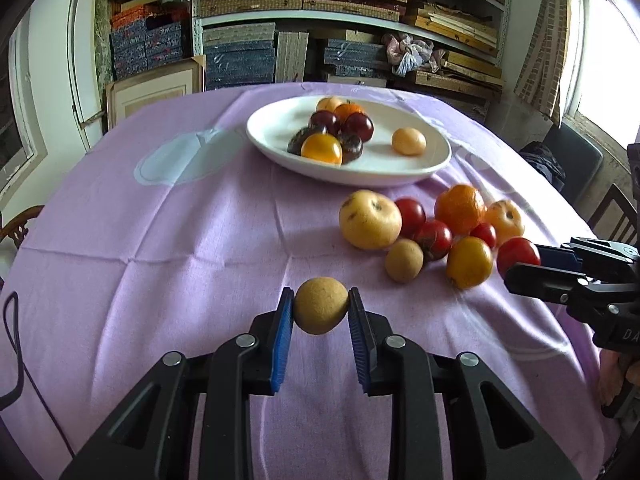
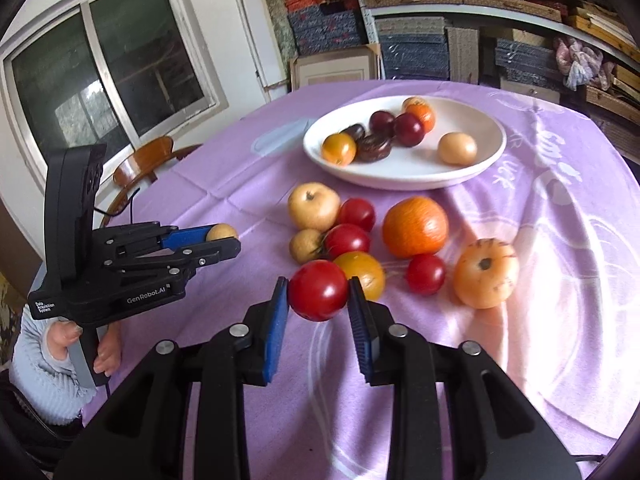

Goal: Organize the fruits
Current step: 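Carry both fruits over the white plate and open both tools to release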

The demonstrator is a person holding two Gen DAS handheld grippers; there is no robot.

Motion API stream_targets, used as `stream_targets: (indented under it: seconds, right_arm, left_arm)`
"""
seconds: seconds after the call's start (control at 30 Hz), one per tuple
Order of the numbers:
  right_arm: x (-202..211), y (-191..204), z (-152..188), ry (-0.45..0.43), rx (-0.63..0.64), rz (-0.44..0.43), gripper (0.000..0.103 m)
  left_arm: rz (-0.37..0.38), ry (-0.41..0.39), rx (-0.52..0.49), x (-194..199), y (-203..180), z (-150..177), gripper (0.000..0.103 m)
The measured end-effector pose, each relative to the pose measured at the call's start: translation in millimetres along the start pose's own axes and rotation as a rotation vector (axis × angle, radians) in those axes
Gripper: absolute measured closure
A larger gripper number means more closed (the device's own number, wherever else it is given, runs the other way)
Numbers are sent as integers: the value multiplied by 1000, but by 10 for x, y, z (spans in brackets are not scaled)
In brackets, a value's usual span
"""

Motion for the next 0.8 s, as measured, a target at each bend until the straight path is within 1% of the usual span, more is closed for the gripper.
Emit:
stream_targets:
  seconds: [0.13,0.2,0.3,0.37,0.43,0.57,0.73,0.8]
  right_arm:
    - [270,-50,-333,-81,16,55,74]
    - [363,-90,-520,-118,21,74,74]
    - [359,-180,-734,-146,25,100,74]
    - [287,-253,-850,-148,24,104,74]
    - [174,-340,-944,-139,17,107,74]
    - [-104,-502,-1064,-116,3,109,74]
    - [-384,-722,-1099,-76,-11,115,74]
    - [-451,-806,-1115,-68,-14,118,74]
  left_arm:
    - [-19,-59,-11,152,7,-401,76]
    - [-30,-90,-4,207,13,-673,76]
    - [-42,-120,6,204,-3,-978,76]
    - [-45,-128,17,133,-23,-1149,76]
    - [-45,-119,25,9,-35,-1267,76]
    - [-54,-73,40,-419,-43,-1417,76]
    - [-60,-11,56,-892,-1,-1429,76]
    - [-61,3,65,-1024,36,-1438,76]
Point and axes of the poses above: each gripper's, at about its wrist camera, not at the fingertips, and x roughly against the way its jaws point, y to its left, z to its underside, the point moved 5 cm from there along -x, roughly the way its jaws point, and after that the axes turned 14 degrees about -z, right-handed, at the moved point
